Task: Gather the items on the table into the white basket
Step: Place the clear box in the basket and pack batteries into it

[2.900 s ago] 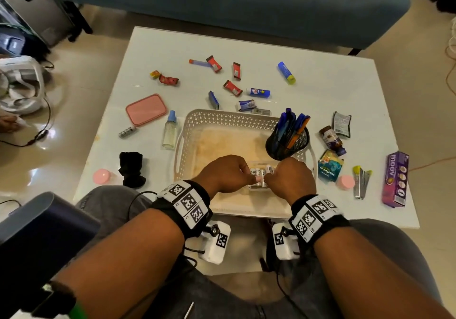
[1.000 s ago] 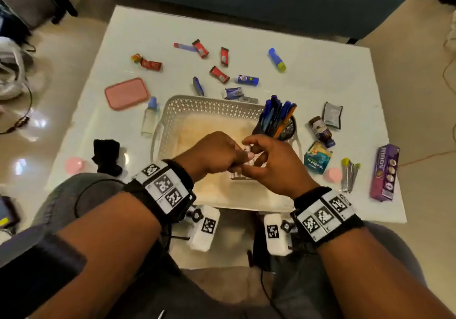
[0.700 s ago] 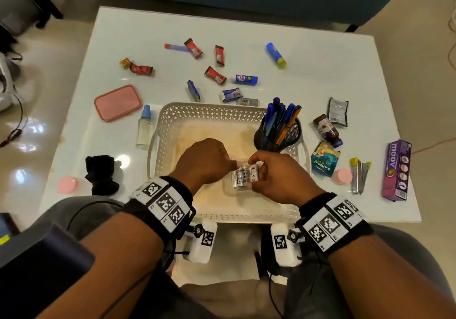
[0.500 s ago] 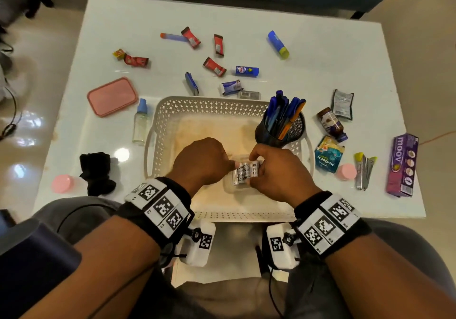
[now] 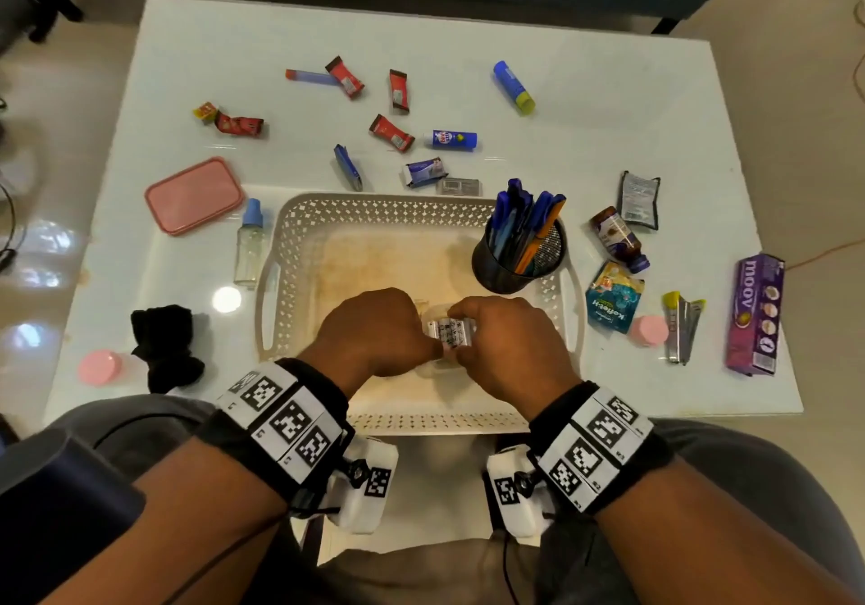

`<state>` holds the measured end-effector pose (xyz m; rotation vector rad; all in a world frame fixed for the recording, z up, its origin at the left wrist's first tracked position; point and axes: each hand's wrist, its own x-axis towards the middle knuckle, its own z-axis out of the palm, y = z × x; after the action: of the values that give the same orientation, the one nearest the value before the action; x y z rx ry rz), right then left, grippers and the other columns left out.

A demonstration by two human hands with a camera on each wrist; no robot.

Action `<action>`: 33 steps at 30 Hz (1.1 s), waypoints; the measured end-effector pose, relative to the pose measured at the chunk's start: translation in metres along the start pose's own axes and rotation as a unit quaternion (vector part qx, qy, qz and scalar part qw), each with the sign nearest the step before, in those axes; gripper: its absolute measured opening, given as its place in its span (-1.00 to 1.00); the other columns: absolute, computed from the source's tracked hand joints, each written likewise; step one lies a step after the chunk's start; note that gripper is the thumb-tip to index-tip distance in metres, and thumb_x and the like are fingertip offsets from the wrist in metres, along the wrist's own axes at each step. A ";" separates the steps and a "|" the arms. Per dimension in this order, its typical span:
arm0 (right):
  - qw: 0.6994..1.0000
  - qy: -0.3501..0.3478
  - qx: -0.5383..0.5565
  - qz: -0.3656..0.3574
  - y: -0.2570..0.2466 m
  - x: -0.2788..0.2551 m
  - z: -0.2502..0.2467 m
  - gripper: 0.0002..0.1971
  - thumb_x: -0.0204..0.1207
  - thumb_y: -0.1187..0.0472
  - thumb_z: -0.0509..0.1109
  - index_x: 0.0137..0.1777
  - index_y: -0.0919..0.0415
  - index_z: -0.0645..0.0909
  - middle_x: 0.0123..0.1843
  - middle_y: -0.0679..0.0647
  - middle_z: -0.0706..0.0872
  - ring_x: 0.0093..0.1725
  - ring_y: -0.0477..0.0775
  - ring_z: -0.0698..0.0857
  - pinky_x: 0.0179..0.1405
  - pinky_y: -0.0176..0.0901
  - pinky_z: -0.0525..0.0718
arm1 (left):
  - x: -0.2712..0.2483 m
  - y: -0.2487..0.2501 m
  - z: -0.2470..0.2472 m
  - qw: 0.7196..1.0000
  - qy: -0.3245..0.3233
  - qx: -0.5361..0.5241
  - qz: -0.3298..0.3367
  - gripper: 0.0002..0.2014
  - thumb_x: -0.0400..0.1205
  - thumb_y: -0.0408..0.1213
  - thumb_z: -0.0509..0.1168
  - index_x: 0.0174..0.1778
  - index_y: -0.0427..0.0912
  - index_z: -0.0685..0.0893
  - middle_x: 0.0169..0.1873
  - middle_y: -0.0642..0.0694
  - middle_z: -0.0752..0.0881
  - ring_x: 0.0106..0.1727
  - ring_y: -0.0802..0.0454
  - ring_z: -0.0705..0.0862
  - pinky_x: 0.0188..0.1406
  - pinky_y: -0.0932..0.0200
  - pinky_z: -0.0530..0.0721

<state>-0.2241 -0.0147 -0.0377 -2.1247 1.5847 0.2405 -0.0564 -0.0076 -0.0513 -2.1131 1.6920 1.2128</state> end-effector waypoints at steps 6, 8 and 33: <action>1.000 -0.001 -0.024 0.004 0.001 0.001 0.005 -0.63 0.44 0.09 0.44 0.25 -0.16 0.66 0.06 -0.05 0.80 0.04 0.13 0.73 -0.05 -0.06 0.63 | -0.001 0.001 -0.002 0.999 -0.007 -0.037 0.003 -0.74 0.45 0.02 0.51 -0.15 -0.09 0.74 -0.20 -0.04 0.80 -0.11 -0.08 0.77 -0.08 0.02 0.73; 1.000 0.002 -0.026 0.005 0.001 0.002 0.005 -0.64 0.44 0.09 0.44 0.25 -0.17 0.66 0.05 -0.06 0.80 0.03 0.12 0.73 -0.09 -0.09 0.60 | 0.000 -0.001 -0.002 0.998 -0.013 -0.055 0.006 -0.78 0.46 -0.04 0.51 -0.17 -0.10 0.76 -0.26 -0.03 0.85 -0.13 -0.05 0.80 -0.05 0.00 0.76; 0.998 -0.052 0.024 -0.026 -0.005 -0.004 -0.012 -0.42 0.25 -0.24 0.55 0.32 -0.20 0.61 0.02 -0.14 0.80 -0.01 0.00 0.76 -0.04 -0.08 0.73 | 0.013 -0.008 0.010 0.995 0.002 -0.096 0.028 -0.71 0.62 0.07 0.33 -0.11 -0.10 0.72 -0.34 0.03 0.85 -0.17 0.01 0.81 0.01 -0.08 0.77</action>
<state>-0.2227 -0.0155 -0.0242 -2.0774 1.4604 0.2886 -0.0539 -0.0081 -0.0695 -2.1870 1.7102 1.4427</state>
